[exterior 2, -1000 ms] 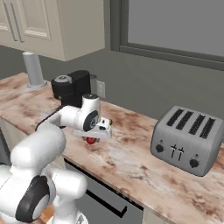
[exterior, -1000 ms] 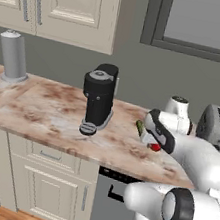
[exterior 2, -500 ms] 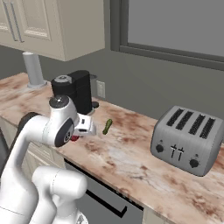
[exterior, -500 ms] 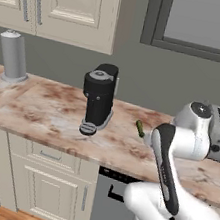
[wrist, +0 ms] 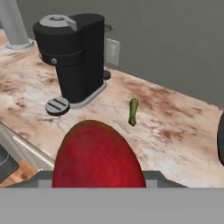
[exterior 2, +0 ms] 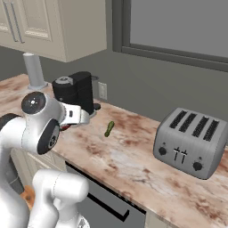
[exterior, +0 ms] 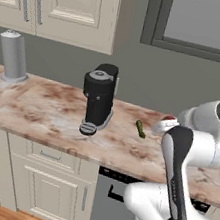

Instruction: Place the liquor on the top shelf of the fridge to keep it out of children's reach, and place the mango and squash on lower shelves for easy access.

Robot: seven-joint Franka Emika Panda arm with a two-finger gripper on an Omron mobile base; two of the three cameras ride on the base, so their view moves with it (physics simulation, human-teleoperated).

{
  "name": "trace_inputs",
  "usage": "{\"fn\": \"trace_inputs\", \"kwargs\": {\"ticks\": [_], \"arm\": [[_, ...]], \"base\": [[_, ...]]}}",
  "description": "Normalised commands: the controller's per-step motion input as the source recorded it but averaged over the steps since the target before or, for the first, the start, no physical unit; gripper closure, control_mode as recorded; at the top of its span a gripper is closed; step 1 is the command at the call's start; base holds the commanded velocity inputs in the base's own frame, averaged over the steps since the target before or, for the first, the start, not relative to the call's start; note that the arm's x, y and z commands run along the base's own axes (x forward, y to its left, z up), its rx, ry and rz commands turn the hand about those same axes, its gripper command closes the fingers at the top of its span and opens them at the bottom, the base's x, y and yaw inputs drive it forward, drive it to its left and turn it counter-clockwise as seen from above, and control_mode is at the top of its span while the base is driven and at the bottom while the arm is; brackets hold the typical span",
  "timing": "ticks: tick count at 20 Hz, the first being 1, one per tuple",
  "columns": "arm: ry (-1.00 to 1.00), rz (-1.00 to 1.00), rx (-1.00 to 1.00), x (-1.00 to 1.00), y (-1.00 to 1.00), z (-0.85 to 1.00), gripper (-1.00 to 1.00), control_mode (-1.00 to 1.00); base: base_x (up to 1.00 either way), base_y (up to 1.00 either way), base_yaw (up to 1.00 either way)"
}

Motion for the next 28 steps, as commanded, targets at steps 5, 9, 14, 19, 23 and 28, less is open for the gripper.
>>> {"fn": "trace_inputs", "kwargs": {"ticks": [5,9,14,19,23,28], "arm": [[-0.06,0.00,0.00,-0.29,0.00,0.66,1.00,-1.00],[-0.02,0.00,0.00,-0.27,0.00,0.35,1.00,-1.00],[0.00,0.00,-0.02,-0.26,0.00,0.29,1.00,-1.00],[0.00,0.00,-0.03,-0.22,0.02,0.10,1.00,-1.00],[0.00,0.00,-0.05,-0.13,0.01,0.05,1.00,-1.00],[0.00,0.02,-0.05,-0.39,0.00,0.00,1.00,-1.00]], "base": [[0.00,0.00,0.00],[0.00,0.00,0.00],[0.00,0.00,0.00],[0.00,0.00,0.00],[0.00,0.00,0.00],[0.00,0.00,0.00]]}}
